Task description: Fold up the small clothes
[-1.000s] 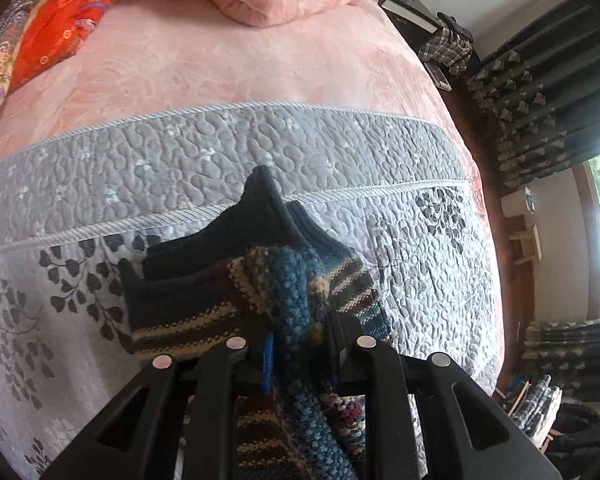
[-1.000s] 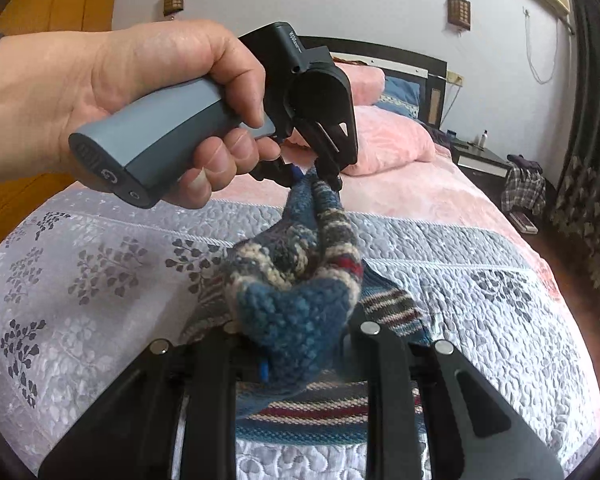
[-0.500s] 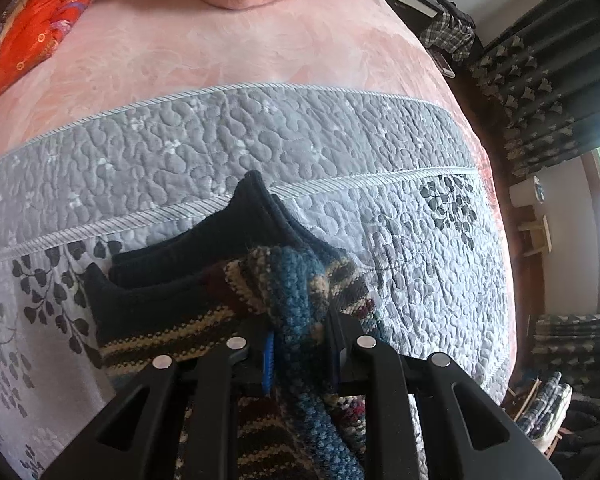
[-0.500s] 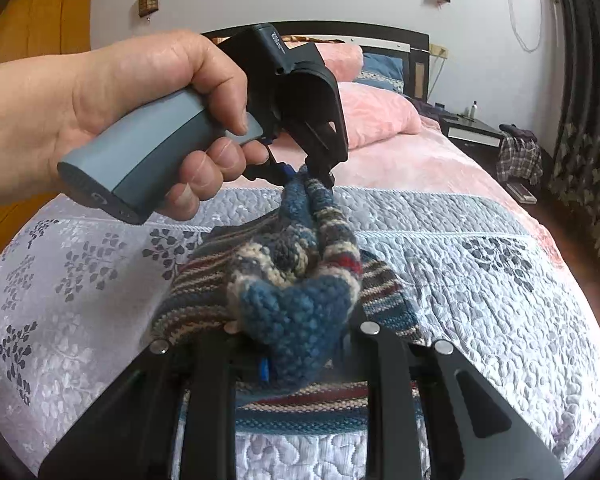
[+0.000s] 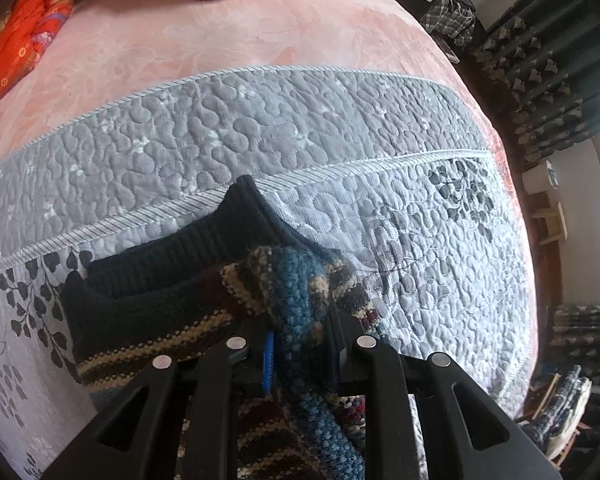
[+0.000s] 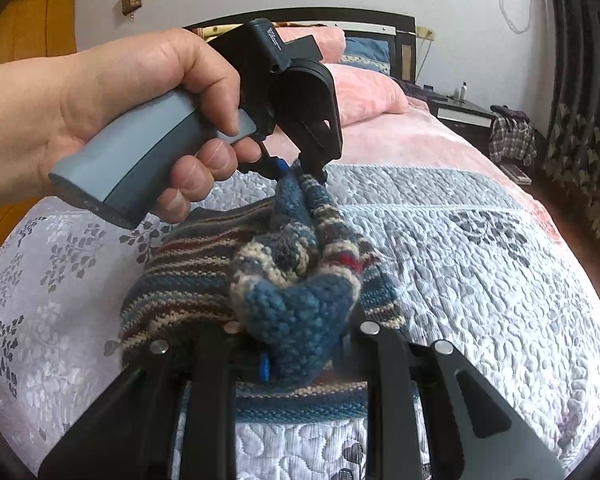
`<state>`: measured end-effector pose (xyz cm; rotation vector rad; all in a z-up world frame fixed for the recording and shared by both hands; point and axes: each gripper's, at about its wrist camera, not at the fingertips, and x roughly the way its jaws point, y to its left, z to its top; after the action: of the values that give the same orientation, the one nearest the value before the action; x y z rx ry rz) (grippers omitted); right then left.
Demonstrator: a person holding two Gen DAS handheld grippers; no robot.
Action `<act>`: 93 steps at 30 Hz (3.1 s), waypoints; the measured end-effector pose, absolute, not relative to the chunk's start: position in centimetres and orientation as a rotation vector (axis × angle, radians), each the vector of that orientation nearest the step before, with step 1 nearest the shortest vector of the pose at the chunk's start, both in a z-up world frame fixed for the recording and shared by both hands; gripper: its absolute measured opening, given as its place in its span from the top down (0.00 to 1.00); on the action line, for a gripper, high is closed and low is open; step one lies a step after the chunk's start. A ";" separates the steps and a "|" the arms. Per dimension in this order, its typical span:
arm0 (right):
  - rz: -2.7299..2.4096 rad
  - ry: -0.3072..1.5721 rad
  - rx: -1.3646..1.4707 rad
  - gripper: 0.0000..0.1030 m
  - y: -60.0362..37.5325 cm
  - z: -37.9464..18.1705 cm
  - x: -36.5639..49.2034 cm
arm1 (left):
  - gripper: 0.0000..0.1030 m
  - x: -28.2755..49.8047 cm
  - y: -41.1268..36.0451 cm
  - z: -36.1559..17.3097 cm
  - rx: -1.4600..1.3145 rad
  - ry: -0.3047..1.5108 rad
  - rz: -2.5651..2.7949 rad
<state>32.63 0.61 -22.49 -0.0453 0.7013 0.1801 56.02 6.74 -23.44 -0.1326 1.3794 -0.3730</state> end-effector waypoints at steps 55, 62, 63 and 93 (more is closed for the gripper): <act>0.758 1.337 0.765 0.33 -11.7 -32.3 46.0 | 0.27 46.4 17.4 -23.4 -0.430 1.135 -0.590; 0.727 1.331 0.700 0.78 -12.0 -30.9 46.9 | 0.27 45.1 18.4 -25.6 -0.577 1.154 -0.703; 0.696 1.334 0.708 0.78 -12.9 -31.7 46.7 | 0.27 44.9 18.2 -25.8 -0.578 1.162 -0.719; 0.640 1.412 0.583 0.92 -12.1 -34.7 44.6 | 0.51 42.7 11.9 -30.9 -0.557 1.367 -0.841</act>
<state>44.55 -12.14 -34.75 0.5832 1.4121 0.6402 42.73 11.85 -30.94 -0.5565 1.3675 -0.8409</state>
